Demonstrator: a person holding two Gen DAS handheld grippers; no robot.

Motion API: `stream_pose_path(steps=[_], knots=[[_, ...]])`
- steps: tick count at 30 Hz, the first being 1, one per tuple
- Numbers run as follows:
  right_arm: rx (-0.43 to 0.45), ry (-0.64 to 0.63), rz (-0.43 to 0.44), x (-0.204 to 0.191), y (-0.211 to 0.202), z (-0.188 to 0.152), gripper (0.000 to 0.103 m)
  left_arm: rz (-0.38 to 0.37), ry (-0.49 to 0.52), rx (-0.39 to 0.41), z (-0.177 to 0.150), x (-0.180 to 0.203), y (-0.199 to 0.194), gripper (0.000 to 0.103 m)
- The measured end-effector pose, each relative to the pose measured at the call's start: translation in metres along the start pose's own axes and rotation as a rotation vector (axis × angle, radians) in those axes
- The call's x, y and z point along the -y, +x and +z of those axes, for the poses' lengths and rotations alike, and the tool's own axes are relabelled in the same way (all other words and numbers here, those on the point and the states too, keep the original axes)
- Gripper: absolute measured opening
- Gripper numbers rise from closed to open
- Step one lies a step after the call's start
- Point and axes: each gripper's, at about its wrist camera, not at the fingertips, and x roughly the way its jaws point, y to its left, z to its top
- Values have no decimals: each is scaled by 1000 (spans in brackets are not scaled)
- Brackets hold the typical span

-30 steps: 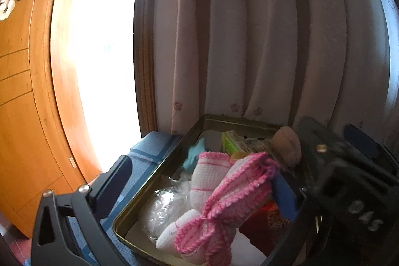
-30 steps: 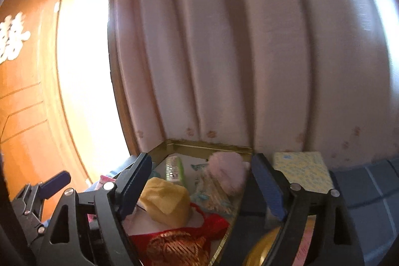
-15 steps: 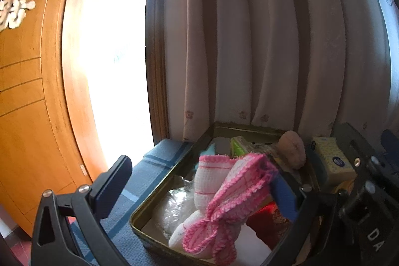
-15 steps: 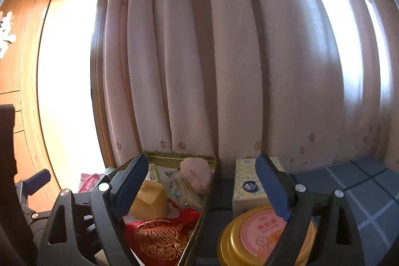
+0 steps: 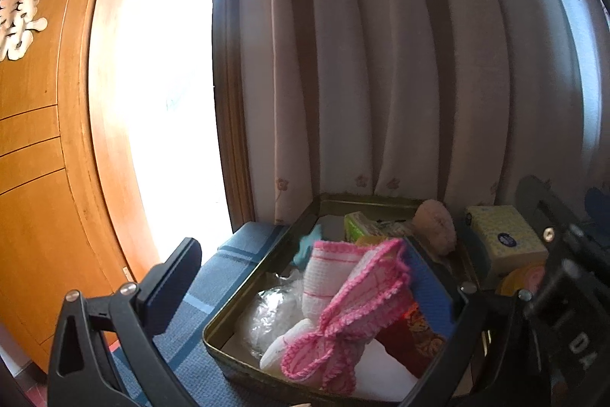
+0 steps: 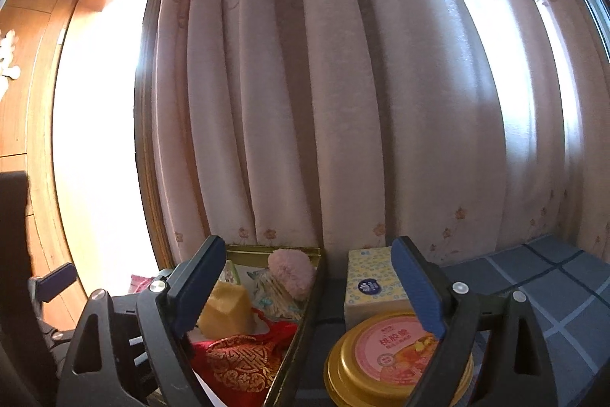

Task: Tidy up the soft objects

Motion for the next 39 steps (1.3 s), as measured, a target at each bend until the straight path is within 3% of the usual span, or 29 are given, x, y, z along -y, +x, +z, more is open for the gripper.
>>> stream_pose_path(steps=[6, 39], knots=[[5, -16, -2, -2, -2, 2, 91, -35, -37, -26, -2, -7, -1, 103], [36, 4, -19, -2, -8, 4, 91, 50, -55, -37, -5, -8, -3, 103]])
